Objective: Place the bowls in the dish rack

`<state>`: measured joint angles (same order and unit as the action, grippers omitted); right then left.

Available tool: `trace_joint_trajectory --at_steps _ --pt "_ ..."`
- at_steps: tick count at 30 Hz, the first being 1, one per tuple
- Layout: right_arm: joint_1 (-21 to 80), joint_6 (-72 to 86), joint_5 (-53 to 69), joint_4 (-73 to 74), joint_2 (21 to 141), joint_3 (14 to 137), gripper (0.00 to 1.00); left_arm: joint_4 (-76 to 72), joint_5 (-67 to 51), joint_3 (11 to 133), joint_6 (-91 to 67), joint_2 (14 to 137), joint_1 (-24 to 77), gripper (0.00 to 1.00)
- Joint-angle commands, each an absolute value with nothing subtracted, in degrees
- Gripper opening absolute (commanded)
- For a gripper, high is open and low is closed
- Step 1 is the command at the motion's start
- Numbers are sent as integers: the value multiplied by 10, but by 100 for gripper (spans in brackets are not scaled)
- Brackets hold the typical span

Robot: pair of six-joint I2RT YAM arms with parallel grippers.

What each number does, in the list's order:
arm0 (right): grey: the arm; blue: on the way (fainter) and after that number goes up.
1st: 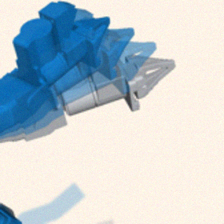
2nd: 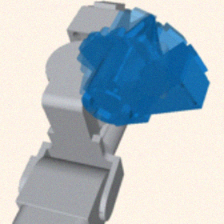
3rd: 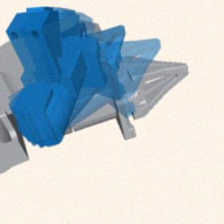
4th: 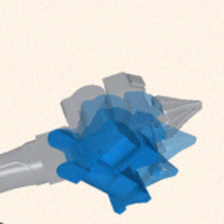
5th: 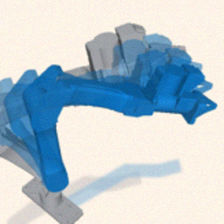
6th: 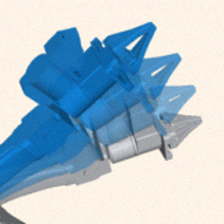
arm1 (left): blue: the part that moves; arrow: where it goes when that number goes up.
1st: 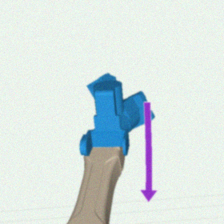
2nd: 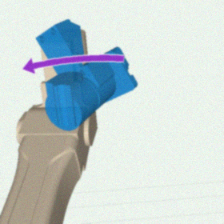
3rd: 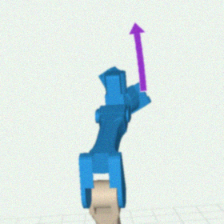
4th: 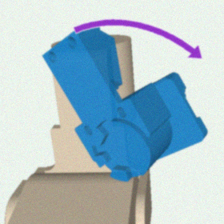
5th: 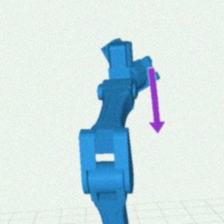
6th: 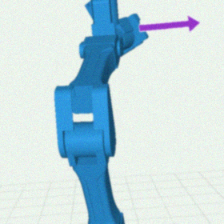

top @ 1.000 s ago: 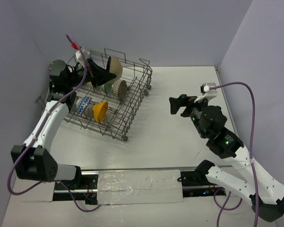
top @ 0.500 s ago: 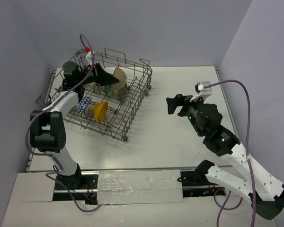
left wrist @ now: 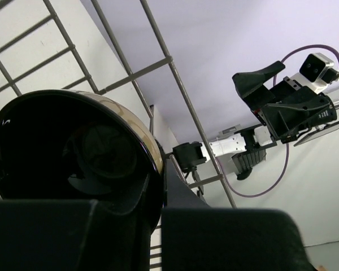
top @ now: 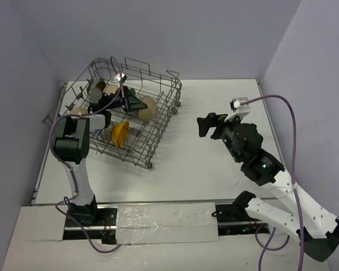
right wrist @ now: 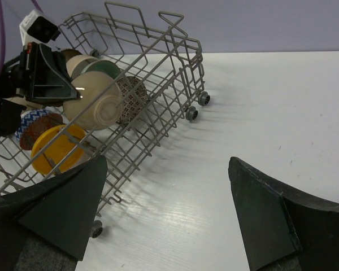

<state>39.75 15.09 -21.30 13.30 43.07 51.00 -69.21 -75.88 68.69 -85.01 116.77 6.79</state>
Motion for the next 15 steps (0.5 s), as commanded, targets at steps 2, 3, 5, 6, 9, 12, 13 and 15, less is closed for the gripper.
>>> trace_joint_trajectory --at_steps 2,3,5,6,9,12,13,15 --pt "397 142 -210 111 427 508 95 -892 -751 688 -867 1152 77 0" --pt "397 143 -208 109 426 507 95 -870 -749 686 -851 1153 79 0" --pt "397 142 -207 109 427 507 95 -854 -746 684 -841 1159 82 0" --pt "397 142 -207 109 427 507 95 -852 -745 683 -840 1163 83 0" --pt "398 142 -207 108 430 507 95 -850 -739 684 -844 1179 87 0" --pt "397 142 -207 105 431 506 95 -851 -733 682 -848 1194 91 0" --pt "397 142 -206 105 431 507 95 -850 -730 681 -848 1197 91 0" --pt "398 142 -207 105 431 505 95 -848 -723 677 -842 1201 91 0"
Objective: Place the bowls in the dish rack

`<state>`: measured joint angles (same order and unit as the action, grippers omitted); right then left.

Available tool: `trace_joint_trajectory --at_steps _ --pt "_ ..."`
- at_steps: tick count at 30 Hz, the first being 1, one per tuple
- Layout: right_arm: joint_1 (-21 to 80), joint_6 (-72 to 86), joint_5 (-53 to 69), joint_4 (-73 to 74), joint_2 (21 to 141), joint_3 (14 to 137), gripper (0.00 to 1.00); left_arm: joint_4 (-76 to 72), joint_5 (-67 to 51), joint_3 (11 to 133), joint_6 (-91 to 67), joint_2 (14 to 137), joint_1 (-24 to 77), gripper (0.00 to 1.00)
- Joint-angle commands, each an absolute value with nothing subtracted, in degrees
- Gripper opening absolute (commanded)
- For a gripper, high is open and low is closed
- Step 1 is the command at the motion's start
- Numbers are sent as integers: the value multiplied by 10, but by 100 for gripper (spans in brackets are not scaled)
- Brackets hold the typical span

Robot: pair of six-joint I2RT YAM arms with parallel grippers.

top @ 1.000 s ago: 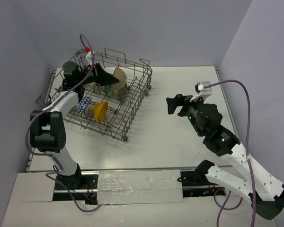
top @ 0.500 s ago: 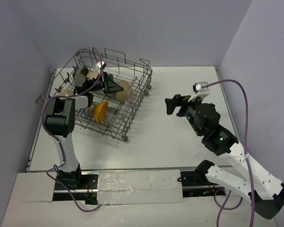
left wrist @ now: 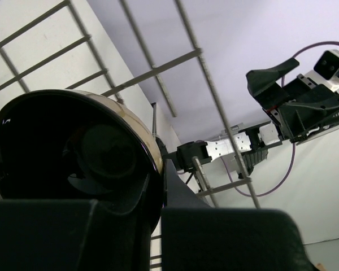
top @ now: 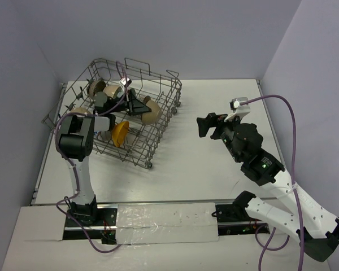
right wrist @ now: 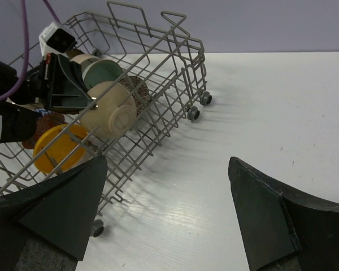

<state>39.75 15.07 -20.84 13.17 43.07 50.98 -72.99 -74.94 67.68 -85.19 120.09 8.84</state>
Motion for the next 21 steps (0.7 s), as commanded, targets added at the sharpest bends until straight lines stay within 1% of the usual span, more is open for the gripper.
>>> trace_joint_trajectory --at_steps 1,7,11,12,15,17,21 --pt "397 142 -208 105 431 504 95 -841 -721 675 -838 1202 91 0" --pt "397 146 -207 101 426 497 95 -755 -705 661 -761 1200 95 0" --pt "397 147 -207 105 425 497 95 -655 -689 657 -680 1189 94 0" --pt "397 148 -207 104 424 496 95 -597 -686 658 -636 1187 94 0" --pt "397 149 -207 104 421 494 95 -492 -672 667 -559 1177 94 0" --pt "397 149 -207 104 420 493 95 -458 -661 671 -534 1172 92 0" --pt "397 152 -205 105 417 492 95 -390 -636 676 -476 1158 89 7"
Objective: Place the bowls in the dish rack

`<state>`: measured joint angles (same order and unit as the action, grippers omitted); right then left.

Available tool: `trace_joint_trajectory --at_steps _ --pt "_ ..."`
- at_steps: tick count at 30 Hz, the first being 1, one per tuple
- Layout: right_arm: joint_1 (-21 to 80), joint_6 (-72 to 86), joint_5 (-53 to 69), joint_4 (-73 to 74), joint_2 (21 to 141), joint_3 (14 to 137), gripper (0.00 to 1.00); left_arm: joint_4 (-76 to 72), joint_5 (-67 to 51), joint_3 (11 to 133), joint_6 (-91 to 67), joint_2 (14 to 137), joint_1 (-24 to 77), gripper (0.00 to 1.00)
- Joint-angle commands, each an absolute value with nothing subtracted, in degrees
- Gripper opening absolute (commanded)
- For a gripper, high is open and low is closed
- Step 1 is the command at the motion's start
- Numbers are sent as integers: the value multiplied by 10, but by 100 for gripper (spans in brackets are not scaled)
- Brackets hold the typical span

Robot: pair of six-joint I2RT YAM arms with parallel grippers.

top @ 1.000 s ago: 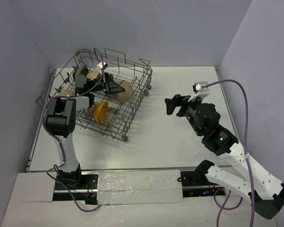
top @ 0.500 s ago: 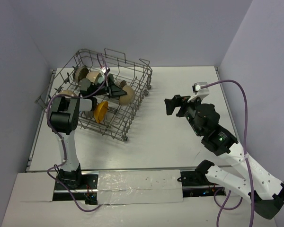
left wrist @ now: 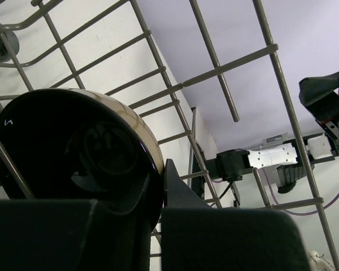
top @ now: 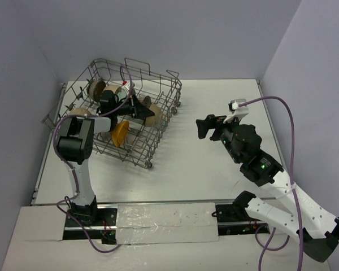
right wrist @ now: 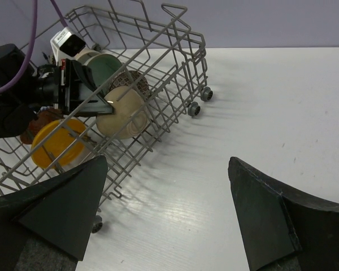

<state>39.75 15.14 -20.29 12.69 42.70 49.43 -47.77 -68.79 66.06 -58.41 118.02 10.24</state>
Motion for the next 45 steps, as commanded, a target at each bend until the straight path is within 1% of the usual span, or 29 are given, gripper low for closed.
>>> trace_joint_trajectory --at_steps 1,4,5,11,16,31,40,45 --pt "397 153 -206 105 416 492 95 -348 -630 679 -461 1156 88 8" --pt "397 153 -205 105 410 491 95 -274 -599 693 -391 1142 88 14" --pt "398 153 -206 105 409 491 95 -243 -593 696 -382 1136 86 19" --pt "398 156 -199 105 405 491 95 -203 -556 691 -357 1121 73 28" --pt "397 157 -193 101 406 491 94 -163 -529 694 -330 1114 73 32" --pt "397 156 -180 98 410 495 94 -111 -476 690 -305 1107 85 34" --pt "397 156 -175 97 412 495 94 -87 -456 688 -297 1100 100 38" --pt "398 154 -180 98 409 492 94 -87 -431 672 -308 1058 100 47"
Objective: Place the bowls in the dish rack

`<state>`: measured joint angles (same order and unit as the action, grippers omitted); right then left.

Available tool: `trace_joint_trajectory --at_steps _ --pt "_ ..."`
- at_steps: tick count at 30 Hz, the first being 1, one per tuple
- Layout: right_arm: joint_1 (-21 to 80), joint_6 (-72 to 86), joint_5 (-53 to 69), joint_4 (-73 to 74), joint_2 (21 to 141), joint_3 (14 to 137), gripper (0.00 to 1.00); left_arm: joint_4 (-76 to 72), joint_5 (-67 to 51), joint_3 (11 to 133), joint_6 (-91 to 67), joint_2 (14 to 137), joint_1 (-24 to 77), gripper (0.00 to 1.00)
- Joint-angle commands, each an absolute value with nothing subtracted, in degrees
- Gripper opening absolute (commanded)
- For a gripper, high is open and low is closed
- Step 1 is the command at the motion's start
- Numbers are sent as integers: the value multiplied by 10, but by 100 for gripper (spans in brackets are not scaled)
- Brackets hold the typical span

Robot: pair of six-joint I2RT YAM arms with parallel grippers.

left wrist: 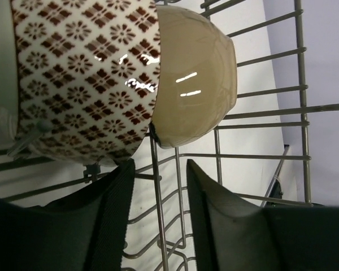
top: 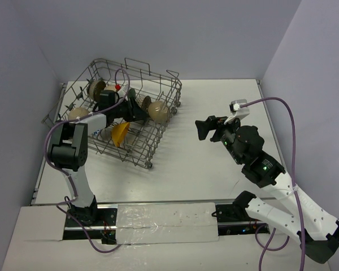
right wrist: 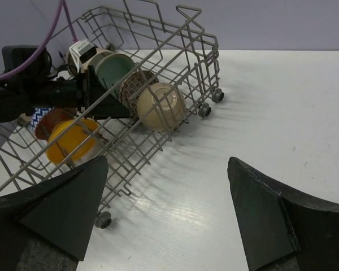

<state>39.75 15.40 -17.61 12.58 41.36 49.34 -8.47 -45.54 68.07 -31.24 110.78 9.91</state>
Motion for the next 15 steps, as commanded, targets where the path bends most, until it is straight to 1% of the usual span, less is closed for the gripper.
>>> trace_joint_trajectory --at_steps 1,4,9,14,15 --pt "397 153 -182 99 409 493 94 -83 -417 672 -308 1050 100 50" --pt "397 150 -192 105 407 498 94 -41 -385 685 -297 1008 100 54" --pt "398 139 -212 108 400 505 95 49 -302 736 -264 944 99 57" --pt "397 130 -239 120 393 519 95 115 -226 793 -241 888 99 65" --pt "397 129 -246 122 392 525 95 122 -195 803 -237 863 99 67"
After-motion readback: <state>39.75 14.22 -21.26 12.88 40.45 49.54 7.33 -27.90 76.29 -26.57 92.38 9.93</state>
